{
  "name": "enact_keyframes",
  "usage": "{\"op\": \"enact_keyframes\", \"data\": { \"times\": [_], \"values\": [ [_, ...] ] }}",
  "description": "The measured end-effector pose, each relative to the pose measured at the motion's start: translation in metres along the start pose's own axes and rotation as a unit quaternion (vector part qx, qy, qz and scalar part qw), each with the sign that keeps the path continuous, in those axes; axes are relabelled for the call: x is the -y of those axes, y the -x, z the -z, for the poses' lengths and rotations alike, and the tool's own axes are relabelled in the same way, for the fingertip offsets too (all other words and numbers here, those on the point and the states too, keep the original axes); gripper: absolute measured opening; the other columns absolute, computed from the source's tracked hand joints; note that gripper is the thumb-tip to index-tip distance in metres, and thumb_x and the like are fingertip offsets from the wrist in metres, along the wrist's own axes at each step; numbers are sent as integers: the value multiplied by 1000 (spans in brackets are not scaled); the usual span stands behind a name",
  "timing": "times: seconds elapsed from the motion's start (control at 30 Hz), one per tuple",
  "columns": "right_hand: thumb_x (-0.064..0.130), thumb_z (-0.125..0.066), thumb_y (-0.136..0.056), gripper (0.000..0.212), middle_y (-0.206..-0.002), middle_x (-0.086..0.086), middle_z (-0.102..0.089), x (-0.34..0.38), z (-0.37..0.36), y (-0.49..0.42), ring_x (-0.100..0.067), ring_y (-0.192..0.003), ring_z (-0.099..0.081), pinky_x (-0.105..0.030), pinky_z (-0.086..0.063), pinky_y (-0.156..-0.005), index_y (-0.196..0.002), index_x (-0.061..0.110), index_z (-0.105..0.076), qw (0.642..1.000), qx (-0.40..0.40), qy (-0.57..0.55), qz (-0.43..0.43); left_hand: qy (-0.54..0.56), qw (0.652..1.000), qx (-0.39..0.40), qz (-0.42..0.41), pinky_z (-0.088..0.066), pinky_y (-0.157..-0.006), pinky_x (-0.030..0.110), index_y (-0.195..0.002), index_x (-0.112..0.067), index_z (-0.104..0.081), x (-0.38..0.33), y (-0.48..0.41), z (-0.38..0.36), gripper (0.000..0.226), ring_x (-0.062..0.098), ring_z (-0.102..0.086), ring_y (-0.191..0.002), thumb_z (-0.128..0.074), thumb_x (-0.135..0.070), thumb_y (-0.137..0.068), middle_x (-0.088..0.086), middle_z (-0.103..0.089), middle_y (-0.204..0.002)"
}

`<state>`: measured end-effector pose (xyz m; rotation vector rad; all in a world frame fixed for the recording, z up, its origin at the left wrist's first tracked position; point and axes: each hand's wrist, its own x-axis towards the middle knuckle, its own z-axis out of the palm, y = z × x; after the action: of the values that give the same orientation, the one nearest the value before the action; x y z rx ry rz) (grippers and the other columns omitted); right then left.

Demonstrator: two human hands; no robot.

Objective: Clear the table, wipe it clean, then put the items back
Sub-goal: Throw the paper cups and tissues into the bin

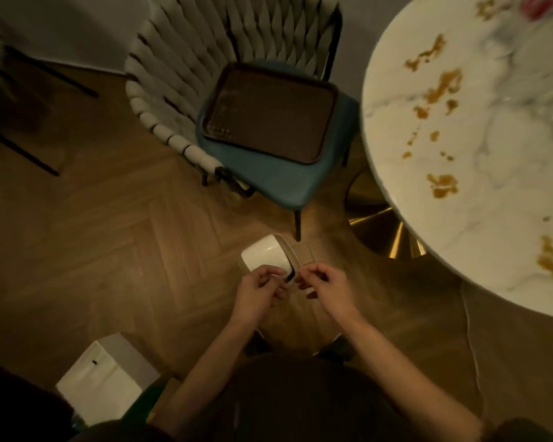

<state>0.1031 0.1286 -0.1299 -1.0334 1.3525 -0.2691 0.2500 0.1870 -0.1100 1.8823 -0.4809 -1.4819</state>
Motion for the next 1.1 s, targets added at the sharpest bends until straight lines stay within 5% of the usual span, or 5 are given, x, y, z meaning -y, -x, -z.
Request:
{"op": "enact_keyframes", "data": {
  "times": [0.3, 0.47, 0.63, 0.93, 1.1],
  "values": [
    [13, -61, -93, 10, -83, 1, -71, 52, 137, 74, -4, -74, -65, -12, -48, -63, -94, 11, -72, 990, -80, 39, 112, -96, 983, 46, -146, -45, -51, 14, -101, -5, -66, -108, 65, -105, 15, 6, -56, -55, -52, -3, -95, 6, -62, -72],
    [19, -60, -94, 11, -85, 5, -70, 58, 226, 96, -6, -82, -65, -17, -51, -74, -92, 17, -71, 973, -157, 66, 157, -180, 949, 64, -252, -48, -57, 22, -95, -20, -69, -148, 72, -172, 16, 5, -58, -61, -56, -11, -94, -6, -61, -66],
    [16, -58, -92, 17, -88, 4, -69, 56, 309, 104, -7, -79, -62, -14, -48, -70, -103, 21, -69, 951, -242, 88, 172, -272, 901, 83, -327, -57, -74, 26, -105, -22, -69, -175, 67, -239, 17, 5, -64, -83, -57, -16, -93, -8, -69, -91],
    [20, -64, -90, 37, -127, -4, -60, 50, 422, 96, -18, -111, -57, -22, -40, -90, -127, 17, -61, 928, -309, 180, 108, -392, 807, 173, -407, -49, -88, 30, -122, -23, -61, -234, 10, -339, 34, 8, -57, -104, -60, -19, -89, -7, -60, -124],
    [22, -64, -90, 40, -132, -5, -54, 62, 455, 70, -19, -110, -57, -21, -40, -87, -129, 19, -58, 930, -304, 197, 65, -348, 839, 194, -370, -43, -70, 3, -118, -20, -64, -280, -30, -379, 29, -3, -59, -84, -60, -14, -89, -9, -62, -116]
  ]
}}
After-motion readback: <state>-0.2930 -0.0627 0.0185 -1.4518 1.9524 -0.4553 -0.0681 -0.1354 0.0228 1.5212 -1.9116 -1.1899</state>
